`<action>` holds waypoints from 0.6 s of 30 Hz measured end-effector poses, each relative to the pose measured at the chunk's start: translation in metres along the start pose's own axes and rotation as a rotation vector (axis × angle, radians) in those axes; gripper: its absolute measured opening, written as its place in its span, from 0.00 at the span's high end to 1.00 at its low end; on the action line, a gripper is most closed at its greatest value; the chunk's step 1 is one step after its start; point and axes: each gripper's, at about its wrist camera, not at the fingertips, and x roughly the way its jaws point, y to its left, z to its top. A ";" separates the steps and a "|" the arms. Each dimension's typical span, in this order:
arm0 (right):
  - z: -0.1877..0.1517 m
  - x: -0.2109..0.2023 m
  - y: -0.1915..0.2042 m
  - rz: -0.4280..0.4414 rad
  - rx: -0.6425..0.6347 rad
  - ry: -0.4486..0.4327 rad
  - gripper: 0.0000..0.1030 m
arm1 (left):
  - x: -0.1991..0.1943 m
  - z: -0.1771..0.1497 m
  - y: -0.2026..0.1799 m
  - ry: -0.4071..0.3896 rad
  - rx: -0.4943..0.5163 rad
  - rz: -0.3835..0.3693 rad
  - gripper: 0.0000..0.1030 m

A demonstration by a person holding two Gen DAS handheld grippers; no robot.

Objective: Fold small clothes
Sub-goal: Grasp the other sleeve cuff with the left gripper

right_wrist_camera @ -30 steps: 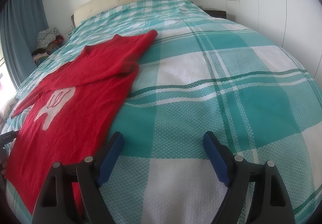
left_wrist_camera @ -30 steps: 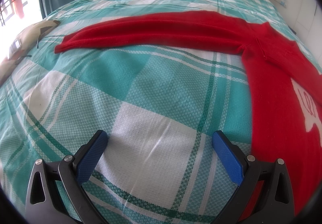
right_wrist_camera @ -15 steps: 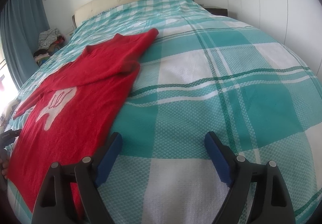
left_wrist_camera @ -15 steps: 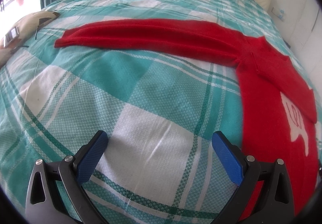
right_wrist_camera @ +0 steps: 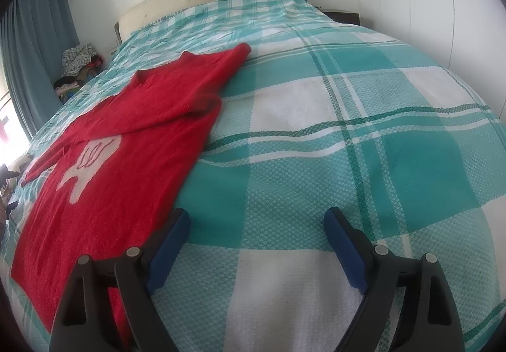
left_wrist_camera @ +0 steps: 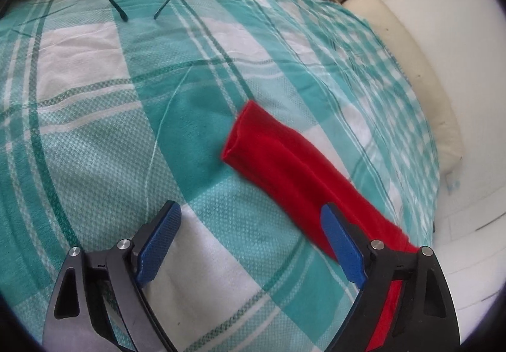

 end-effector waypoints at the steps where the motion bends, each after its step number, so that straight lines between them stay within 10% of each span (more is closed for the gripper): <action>1: 0.000 0.000 0.000 0.000 -0.001 0.000 0.16 | 0.003 0.001 -0.004 -0.012 0.015 0.005 0.15; 6: 0.000 0.000 0.000 0.004 0.003 -0.002 0.16 | 0.019 0.009 -0.015 -0.042 0.082 0.001 0.33; 9: 0.000 0.001 0.000 0.004 0.003 -0.002 0.16 | 0.026 0.011 -0.012 -0.025 0.092 0.024 0.92; 10: 0.000 0.001 0.000 0.004 0.003 -0.002 0.16 | 0.027 0.014 -0.005 -0.001 0.063 0.006 0.97; 18: 0.000 0.001 0.000 0.003 0.002 0.000 0.16 | 0.018 0.009 -0.006 0.015 0.096 0.087 0.91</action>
